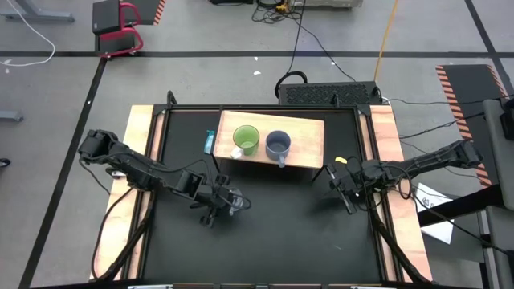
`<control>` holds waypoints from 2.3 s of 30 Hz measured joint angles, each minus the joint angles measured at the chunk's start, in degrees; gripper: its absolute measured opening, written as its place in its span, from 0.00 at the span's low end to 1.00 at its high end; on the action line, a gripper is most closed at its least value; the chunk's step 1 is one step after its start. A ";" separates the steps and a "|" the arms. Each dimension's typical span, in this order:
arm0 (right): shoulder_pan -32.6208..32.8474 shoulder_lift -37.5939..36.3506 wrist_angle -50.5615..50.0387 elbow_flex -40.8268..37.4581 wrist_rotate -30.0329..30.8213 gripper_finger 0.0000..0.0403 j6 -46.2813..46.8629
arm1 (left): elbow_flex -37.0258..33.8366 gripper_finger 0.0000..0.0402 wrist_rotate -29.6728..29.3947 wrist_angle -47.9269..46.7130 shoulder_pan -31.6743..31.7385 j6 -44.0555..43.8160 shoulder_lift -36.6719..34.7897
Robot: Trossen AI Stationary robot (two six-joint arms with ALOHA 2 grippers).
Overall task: Stack small to large cups/mugs on shelf
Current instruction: Put the transparent cup on the shelf
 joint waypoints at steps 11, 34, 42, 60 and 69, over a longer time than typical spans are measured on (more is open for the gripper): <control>0.00 0.00 0.00 0.00 0.00 0.00 0.01 | 0.01 0.25 -0.01 0.00 0.00 -0.58 0.00; -0.02 0.02 0.00 0.00 0.00 0.00 0.06 | 0.02 0.01 2.49 1.42 0.39 4.84 -1.20; 0.00 0.02 0.66 0.01 0.00 0.00 0.71 | 0.11 0.01 0.81 -0.40 0.39 7.39 -7.70; -0.02 0.05 1.10 0.00 0.00 0.00 1.08 | -14.26 0.00 0.96 7.72 3.19 5.32 -21.46; -0.02 0.09 1.03 0.01 0.00 0.00 0.90 | -22.53 0.00 2.29 22.15 1.40 4.29 -26.84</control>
